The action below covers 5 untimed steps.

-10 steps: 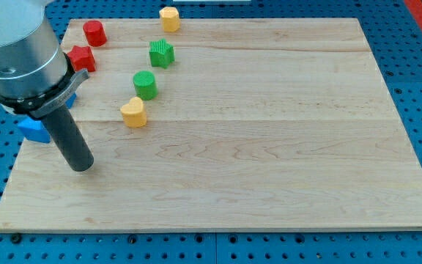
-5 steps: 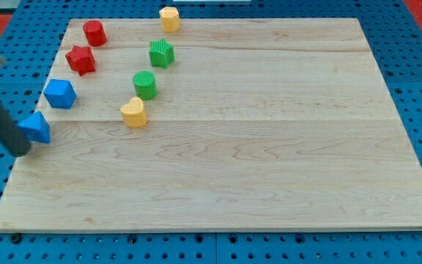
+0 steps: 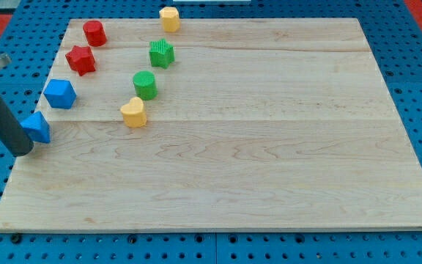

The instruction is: Push the green circle and the heart to the top side

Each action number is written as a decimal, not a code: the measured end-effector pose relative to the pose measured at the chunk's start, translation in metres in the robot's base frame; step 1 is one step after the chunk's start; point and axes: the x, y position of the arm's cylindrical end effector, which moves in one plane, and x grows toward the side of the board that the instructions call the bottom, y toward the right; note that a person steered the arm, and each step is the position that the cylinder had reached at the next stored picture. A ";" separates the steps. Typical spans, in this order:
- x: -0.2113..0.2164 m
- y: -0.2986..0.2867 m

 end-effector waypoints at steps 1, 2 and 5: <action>-0.001 0.004; -0.003 0.009; -0.001 0.095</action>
